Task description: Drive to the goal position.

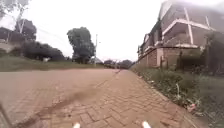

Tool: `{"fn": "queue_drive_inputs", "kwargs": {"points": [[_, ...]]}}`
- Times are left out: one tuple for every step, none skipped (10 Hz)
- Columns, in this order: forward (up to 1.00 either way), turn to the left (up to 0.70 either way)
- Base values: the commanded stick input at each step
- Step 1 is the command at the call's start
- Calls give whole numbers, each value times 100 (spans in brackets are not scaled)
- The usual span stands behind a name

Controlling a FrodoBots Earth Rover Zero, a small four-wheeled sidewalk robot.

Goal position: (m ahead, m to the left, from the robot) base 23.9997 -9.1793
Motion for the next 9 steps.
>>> {"fn": "queue_drive_inputs", "kwargs": {"points": [[50, 2], [50, 0], [50, 0], [50, 0], [50, 0], [50, -35], [50, 9], [50, 12], [50, 8]]}}
